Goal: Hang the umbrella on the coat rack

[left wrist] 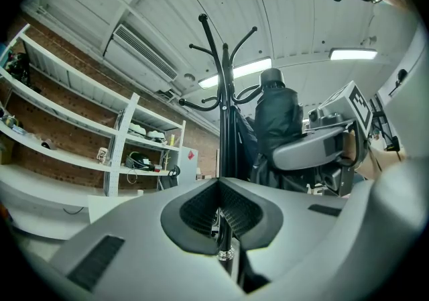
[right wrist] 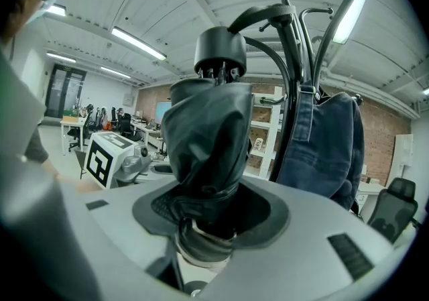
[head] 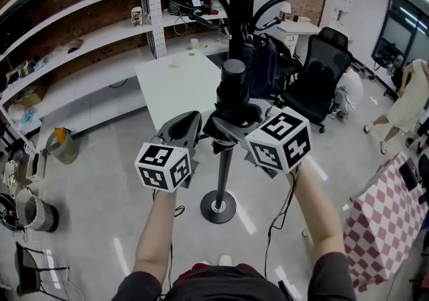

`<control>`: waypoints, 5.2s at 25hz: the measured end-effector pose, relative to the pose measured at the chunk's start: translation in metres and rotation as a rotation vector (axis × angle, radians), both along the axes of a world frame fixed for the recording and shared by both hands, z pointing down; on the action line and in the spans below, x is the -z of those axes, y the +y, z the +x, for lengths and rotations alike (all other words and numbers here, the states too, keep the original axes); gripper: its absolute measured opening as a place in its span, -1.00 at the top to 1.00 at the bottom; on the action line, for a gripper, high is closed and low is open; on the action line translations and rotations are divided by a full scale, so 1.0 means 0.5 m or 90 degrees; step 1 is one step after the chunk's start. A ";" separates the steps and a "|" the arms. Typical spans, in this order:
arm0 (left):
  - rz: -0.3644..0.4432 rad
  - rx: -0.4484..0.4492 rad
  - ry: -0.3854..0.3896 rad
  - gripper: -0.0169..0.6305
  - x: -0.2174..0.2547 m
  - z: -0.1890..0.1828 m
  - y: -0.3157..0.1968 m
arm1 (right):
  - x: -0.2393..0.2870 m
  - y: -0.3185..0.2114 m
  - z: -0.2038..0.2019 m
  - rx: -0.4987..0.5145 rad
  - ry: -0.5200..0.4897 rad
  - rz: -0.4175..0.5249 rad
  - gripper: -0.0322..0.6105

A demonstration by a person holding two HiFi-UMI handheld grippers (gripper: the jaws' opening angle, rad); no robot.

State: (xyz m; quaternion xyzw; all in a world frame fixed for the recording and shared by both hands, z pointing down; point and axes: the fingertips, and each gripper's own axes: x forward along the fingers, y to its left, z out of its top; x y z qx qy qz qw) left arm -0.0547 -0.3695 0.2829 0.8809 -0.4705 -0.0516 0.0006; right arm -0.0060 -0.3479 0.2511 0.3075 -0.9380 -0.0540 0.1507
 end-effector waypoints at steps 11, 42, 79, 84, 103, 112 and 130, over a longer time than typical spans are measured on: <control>0.033 0.021 -0.008 0.91 0.044 -0.014 -0.001 | 0.008 -0.012 0.000 0.006 0.019 -0.006 0.30; 0.087 0.027 -0.049 0.91 0.136 -0.007 0.010 | 0.005 -0.020 -0.005 0.046 0.061 -0.014 0.30; 0.059 0.072 -0.037 0.91 0.108 -0.049 -0.016 | 0.091 -0.032 -0.043 0.117 -0.001 -0.001 0.30; 0.054 0.075 -0.038 0.91 0.102 -0.052 -0.022 | 0.089 -0.044 -0.045 0.121 -0.011 -0.012 0.30; 0.034 0.062 -0.043 0.91 0.076 -0.040 -0.034 | 0.010 -0.052 -0.046 0.104 -0.011 -0.083 0.30; 0.013 0.046 -0.053 0.91 0.045 -0.021 -0.030 | -0.049 -0.048 -0.031 0.068 -0.018 -0.112 0.30; -0.025 0.009 -0.055 0.91 -0.012 0.015 -0.020 | -0.109 -0.051 0.014 -0.022 -0.056 -0.135 0.30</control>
